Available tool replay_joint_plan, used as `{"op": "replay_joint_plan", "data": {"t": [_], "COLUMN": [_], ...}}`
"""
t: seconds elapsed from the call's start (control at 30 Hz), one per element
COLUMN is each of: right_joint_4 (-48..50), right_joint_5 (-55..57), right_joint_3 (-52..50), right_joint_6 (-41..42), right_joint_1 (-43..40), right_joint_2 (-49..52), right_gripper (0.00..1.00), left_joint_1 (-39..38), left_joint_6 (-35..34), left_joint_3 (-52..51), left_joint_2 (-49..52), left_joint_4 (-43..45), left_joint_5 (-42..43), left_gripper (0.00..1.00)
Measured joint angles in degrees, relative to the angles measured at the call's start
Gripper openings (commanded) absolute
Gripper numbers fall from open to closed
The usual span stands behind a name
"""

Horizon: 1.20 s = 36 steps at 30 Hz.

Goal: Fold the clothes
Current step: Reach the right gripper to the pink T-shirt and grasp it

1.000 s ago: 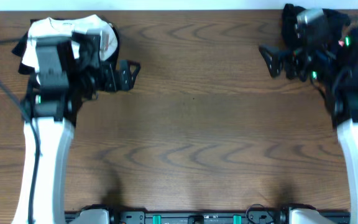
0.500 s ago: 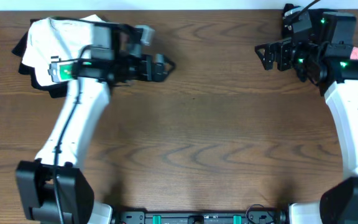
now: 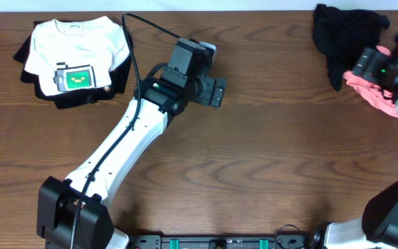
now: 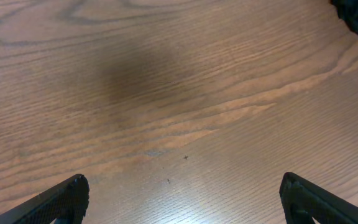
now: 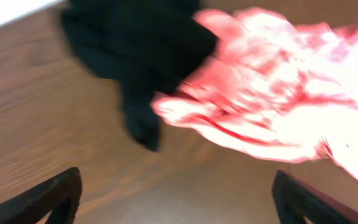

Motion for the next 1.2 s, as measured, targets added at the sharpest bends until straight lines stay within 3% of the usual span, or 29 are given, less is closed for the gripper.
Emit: {"op": "replay_joint_plan", "data": {"t": [0.33,0.63,0.87,1.1,1.2], "right_joint_4": [-1.1,7.0,13.3,16.4,17.4], "right_joint_5": [1.4,1.2,0.8,0.6,0.6], "right_joint_3": [0.0,0.0,0.0,0.0,0.0], "right_joint_6": [4.4,4.3,3.8,3.4,3.0], "right_joint_1": [-9.3,-9.7,-9.7,-9.7,-9.7], "right_joint_2": [10.2,14.3,17.0,21.8,23.8], "right_gripper": [0.87,0.84,0.83,0.72,0.58], "left_joint_1": [-2.6,-3.2,-3.2,-3.2,-3.2], "left_joint_6": [0.0,0.0,0.0,0.0,0.0], "left_joint_3": [0.0,0.0,0.0,0.0,0.0], "left_joint_2": [0.0,0.8,7.7,10.0,10.0], "left_joint_4": [0.0,0.5,0.9,1.8,2.2], "left_joint_5": [-1.3,-1.9,-1.9,-1.9,-1.9], "left_gripper": [0.98,0.98,0.98,0.98,0.98]}}
